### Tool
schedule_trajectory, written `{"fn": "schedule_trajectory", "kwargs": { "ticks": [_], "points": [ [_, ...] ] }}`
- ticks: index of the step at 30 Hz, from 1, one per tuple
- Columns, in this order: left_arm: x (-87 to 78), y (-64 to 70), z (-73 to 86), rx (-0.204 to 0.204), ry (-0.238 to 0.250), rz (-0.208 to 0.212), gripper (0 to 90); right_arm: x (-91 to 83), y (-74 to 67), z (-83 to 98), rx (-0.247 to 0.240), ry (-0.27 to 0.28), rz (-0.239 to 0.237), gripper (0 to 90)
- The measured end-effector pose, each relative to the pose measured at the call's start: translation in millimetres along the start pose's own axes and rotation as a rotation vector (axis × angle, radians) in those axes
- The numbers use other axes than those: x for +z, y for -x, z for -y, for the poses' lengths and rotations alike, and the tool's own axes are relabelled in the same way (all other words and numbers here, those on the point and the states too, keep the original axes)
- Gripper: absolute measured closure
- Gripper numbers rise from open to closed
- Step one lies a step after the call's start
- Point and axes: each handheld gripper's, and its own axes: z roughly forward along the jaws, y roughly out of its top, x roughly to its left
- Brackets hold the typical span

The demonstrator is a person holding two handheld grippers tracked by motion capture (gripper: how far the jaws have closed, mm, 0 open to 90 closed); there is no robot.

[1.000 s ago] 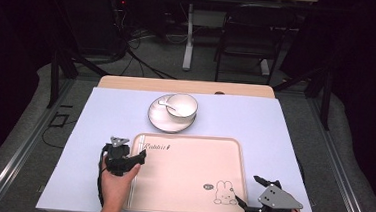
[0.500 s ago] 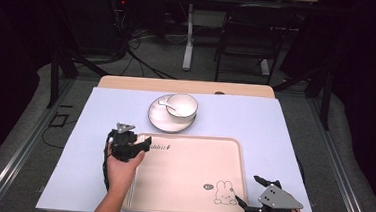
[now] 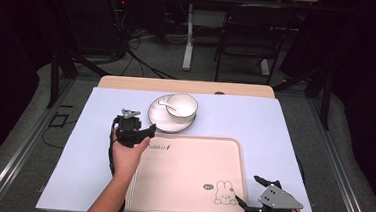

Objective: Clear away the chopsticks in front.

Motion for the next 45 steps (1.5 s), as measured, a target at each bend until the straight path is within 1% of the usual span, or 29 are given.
{"fn": "schedule_trajectory", "kwargs": {
  "ticks": [1,3,8,10,15,17,22,24,29,34,35,36,40,41,43,45],
  "points": [
    [3.3,0.9,-5.5,-0.006,0.008,0.008,41.9,0.1,-0.2,0.0,-0.001,-0.001,0.001,17.0],
    [6.3,1.2,-11.3,-0.007,0.007,0.011,41.8,0.1,-0.5,0.0,0.001,-0.001,0.001,17.0],
    [15.7,2.3,-23.6,-0.008,0.004,0.004,41.4,0.0,-0.3,0.0,-0.001,-0.001,0.001,17.0],
    [19.5,1.8,-26.9,-0.022,-0.004,0.013,41.3,0.0,-0.1,0.0,-0.001,-0.001,0.001,17.0],
    [25.8,1.2,-32.5,-0.037,-0.014,0.022,40.9,-0.1,0.1,0.1,-0.002,-0.001,0.000,17.0],
    [27.6,0.4,-33.9,-0.049,-0.011,0.025,40.7,-0.4,0.2,0.1,-0.004,0.000,0.000,17.0],
    [30.4,-1.0,-37.4,-0.059,-0.012,0.028,39.8,-0.3,0.0,0.0,-0.003,0.000,0.000,17.0],
    [32.5,-1.8,-41.2,-0.068,-0.011,0.028,39.7,-0.1,-0.2,-0.1,-0.003,0.000,0.000,17.0],
    [37.8,-1.3,-48.3,-0.079,-0.012,0.026,39.2,-0.3,0.1,-0.1,-0.002,0.000,0.001,17.0],
    [45.0,0.6,-52.2,-0.078,-0.016,0.023,39.2,-0.5,0.2,-0.1,-0.004,0.001,-0.001,17.0],
    [47.2,1.2,-53.2,-0.078,-0.018,0.021,39.2,-0.5,0.4,-0.1,-0.006,0.002,0.000,17.0],
    [51.7,1.8,-55.6,-0.086,-0.017,0.026,39.1,-0.5,0.3,-0.2,-0.006,0.002,0.000,17.0],
    [59.3,1.5,-59.9,-0.106,-0.019,0.025,39.1,-0.7,0.4,-0.3,-0.009,0.003,-0.001,17.0],
    [65.2,1.4,-62.7,-0.114,-0.025,0.017,38.8,-0.8,0.3,-0.4,-0.004,0.003,-0.002,17.0],
    [71.4,1.3,-64.7,-0.119,-0.033,0.009,38.7,-0.9,0.4,-0.5,-0.005,0.003,-0.002,17.0],
    [73.9,1.2,-65.6,-0.122,-0.039,0.009,38.7,-1.1,0.4,-0.5,-0.004,0.005,-0.002,17.0]
  ]
}}
